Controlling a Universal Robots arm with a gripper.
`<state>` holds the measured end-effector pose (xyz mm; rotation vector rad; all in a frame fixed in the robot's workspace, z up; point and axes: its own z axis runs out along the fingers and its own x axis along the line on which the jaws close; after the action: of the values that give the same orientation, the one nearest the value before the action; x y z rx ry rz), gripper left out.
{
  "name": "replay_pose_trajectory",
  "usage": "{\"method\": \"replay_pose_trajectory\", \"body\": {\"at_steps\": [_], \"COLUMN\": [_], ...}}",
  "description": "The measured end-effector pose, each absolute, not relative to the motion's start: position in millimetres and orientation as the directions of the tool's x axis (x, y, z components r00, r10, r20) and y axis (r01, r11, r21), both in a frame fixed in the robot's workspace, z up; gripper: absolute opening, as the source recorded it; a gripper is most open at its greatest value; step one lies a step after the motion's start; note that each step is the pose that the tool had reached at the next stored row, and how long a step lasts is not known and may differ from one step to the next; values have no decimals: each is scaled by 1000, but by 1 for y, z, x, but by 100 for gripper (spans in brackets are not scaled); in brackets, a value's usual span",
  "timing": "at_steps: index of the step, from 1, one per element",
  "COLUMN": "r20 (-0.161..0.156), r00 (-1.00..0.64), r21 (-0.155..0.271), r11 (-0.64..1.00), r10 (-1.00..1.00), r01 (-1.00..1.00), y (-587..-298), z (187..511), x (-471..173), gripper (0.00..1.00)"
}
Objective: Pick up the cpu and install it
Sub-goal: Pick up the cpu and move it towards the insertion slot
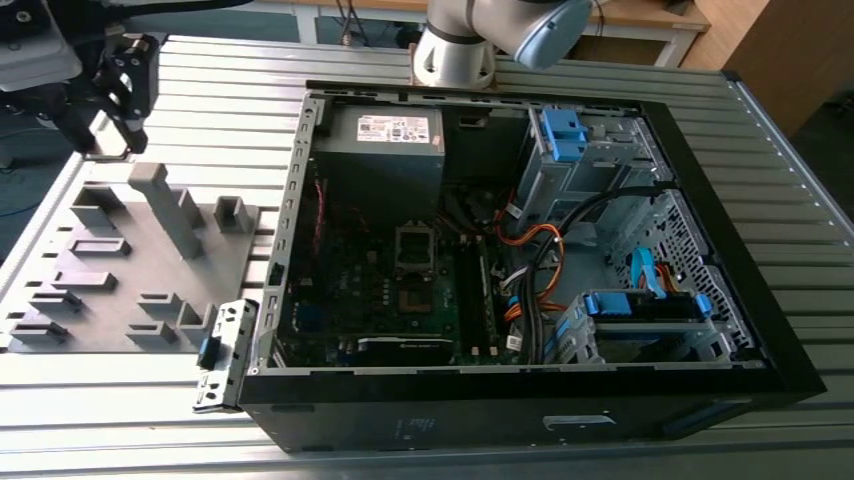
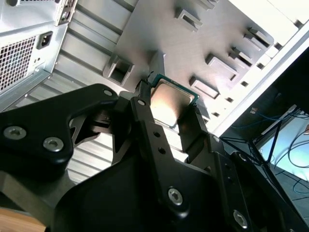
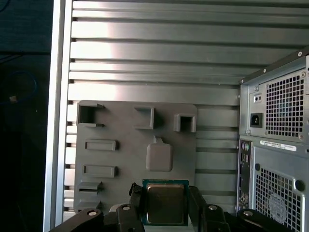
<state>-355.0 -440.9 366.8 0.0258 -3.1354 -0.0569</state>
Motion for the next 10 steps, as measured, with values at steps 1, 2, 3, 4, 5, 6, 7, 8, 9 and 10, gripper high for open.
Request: {"method": "replay_pose_trajectory", "body": {"at_steps": [1,2,3,4,5,6,7,8,9,10], "r20": [5,5,5,5,5,5,5,5,5,5], "r00": [-1000,-1000,-1000,-1000,-1000,-1000,-1000,-1000,-1000,-1000], "r21": [36,36,36,36,36,37,37,37,37,37], "r11": [999,999,999,999,999,999,999,999,999,999], "r10": [-17,-17,-17,-17,-17,-17,-17,-17,-17,-17], "r01": [-16,-17,-17,-17,-17,-17,-17,-17,-17,-17], "y": [-441,-441,-441,-441,-441,-441,-441,-441,-441,-441], "z": [367,367,367,367,367,367,367,367,367,367], "x": [-354,-353,-351,-350,-349,-348,-347,-347,-346,-345], "gripper": [47,47,47,47,47,47,47,47,47,47]}}
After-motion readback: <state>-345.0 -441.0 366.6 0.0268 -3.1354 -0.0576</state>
